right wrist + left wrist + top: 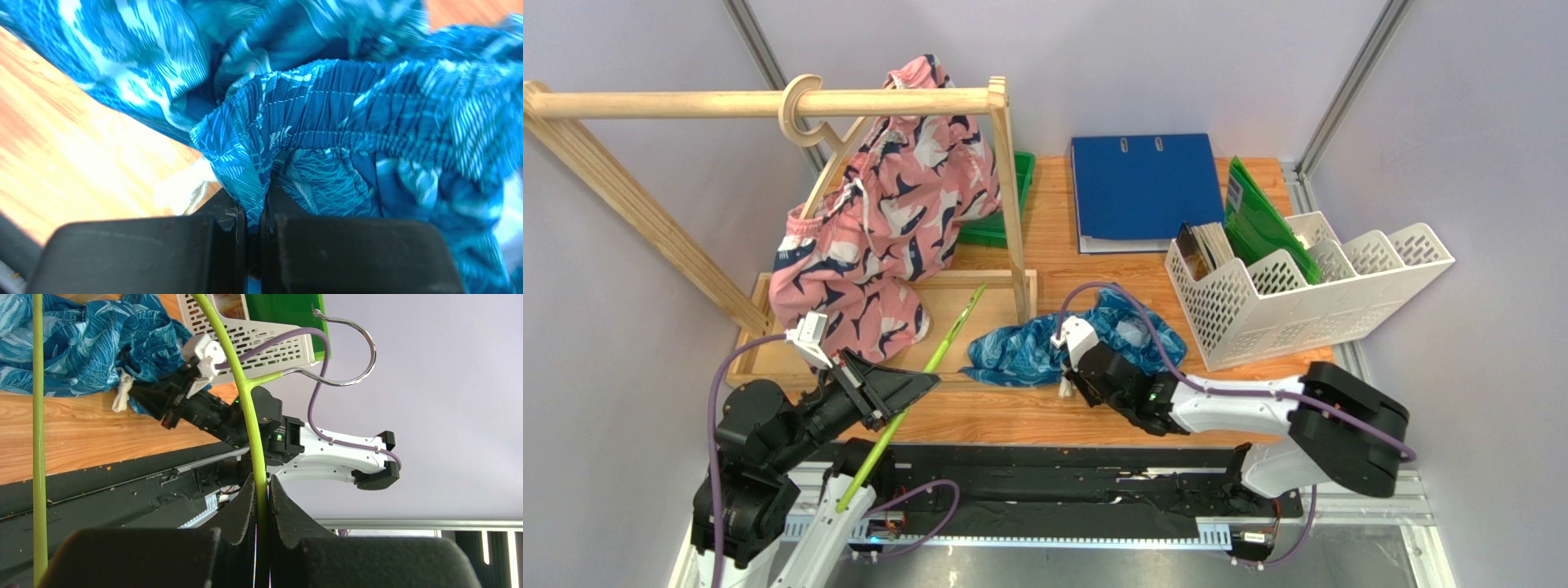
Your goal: Remove the shorts from the hanger
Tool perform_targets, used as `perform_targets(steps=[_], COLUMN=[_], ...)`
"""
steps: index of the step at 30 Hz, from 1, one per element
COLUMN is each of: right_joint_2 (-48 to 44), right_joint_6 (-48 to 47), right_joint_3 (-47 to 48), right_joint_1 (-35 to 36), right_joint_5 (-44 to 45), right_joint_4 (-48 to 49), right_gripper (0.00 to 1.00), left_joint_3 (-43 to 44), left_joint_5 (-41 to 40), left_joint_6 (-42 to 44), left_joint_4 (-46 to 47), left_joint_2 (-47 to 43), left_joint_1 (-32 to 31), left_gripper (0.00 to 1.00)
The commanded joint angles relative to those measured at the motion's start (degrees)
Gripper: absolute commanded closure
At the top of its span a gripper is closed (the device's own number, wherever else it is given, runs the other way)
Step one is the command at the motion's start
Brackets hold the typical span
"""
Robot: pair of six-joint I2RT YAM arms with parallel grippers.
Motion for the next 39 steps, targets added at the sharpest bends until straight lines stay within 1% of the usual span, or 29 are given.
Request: perform_targets(steps=[1,2,3,6,7,9,10,11,13,14,16,19,20,22,23,26,27,28,33,34,36,37,39], right_joint_2=[-9.5,-11.2,-15.0,-20.5,-23.8,-27.1,-29.8,-30.8,-32.9,-33.1,-32.9,-30.8,-29.3,-27.7,-26.0,-23.2,-20.8,-19.8,-12.5,-9.2,-5.8,-2.7,0.7], right_joint_6=[5.2,5.9,6.7,8.3,8.7,10.9,11.5,12.3,14.4,14.7,15.2,14.5,14.5,14.2,14.2,14.9,15.3,15.7,17.4,17.7,18.0,18.3,18.8], right_joint_3=[-1.5,-1.5,-1.6,-1.3,-0.5,0.6,1.9,2.7,4.3,6.7,9.6,16.6,20.5,24.1,27.8,33.1,36.6,38.2,47.3,50.8,54.2,57.4,60.0], right_joint_1=[0.1,0.1,0.0,-0.3,-1.1,-3.6,-4.7,-5.8,-9.5,-10.7,-13.5,-16.0,-16.9,-19.7,-21.7,-24.7,-26.8,-27.6,-31.5,-31.9,-32.9,-33.3,-33.9], right_joint_5=[4.6,5.3,6.0,6.5,6.3,4.9,3.7,0.7,-2.3,-5.3,-7.8,-9.7,-10.1,-11.6,-12.1,-14.9,-15.8,-16.9,-21.3,-22.5,-23.9,-25.3,-26.7], right_joint_4=[-1.8,-2.8,-4.3,-6.7,-8.9,-11.9,-12.6,-13.5,-15.5,-15.9,-17.8,-20.6,-21.6,-22.4,-22.8,-22.7,-22.6,-22.4,-18.0,-17.4,-15.3,-14.3,-10.6], right_gripper=[1.0,1.0,1.0,1.0,1.0,1.0,1.0,1.0,1.0,1.0,1.0,1.0,1.0,1.0,1.0,1.0,1.0,1.0,1.0,1.0,1.0,1.0,1.0], left_joint_3=[0.1,0.0,-0.1,-0.2,-0.2,-0.3,-0.3,-0.4,-0.5,-0.6,-0.8,-1.0,-1.0,-1.1,-1.1,-1.2,-1.2,-1.3,-1.1,-0.9,-0.6,-0.3,-0.1], left_joint_5=[0.8,0.8,0.9,1.0,1.0,1.0,1.0,0.9,1.1,1.1,1.1,1.0,1.0,0.8,0.8,0.6,0.5,0.5,0.3,0.2,-0.1,-0.3,-1.0], left_joint_6=[-0.5,-0.5,-0.6,-0.6,-0.6,-0.7,-0.7,-0.7,-0.7,-0.7,-0.7,-0.8,-0.8,-0.8,-0.8,-0.8,-0.8,-0.8,0.2,0.8,1.7,2.1,2.9], left_joint_4=[3.6,3.7,3.8,4.1,4.1,4.3,4.3,4.3,4.3,4.3,4.3,4.3,4.3,4.0,3.9,3.6,3.6,3.5,3.5,3.3,2.9,2.3,1.7], left_joint_2=[-0.5,-0.5,-0.6,-0.4,-0.5,-0.4,-0.6,-0.6,-0.5,-0.5,-0.6,-0.7,-0.8,-1.2,-1.2,-1.4,-1.4,-1.5,-1.4,-1.4,-1.4,-1.4,-1.5], left_joint_1=[0.3,0.3,0.3,0.3,0.3,0.3,0.3,0.3,0.3,0.3,0.3,0.2,0.4,0.3,0.3,0.4,0.3,0.3,0.3,0.3,0.3,0.3,0.3], left_gripper=[1.0,1.0,1.0,1.0,1.0,1.0,1.0,1.0,1.0,1.0,1.0,1.0,1.0,1.0,1.0,1.0,1.0,1.0,1.0,1.0,1.0,1.0,1.0])
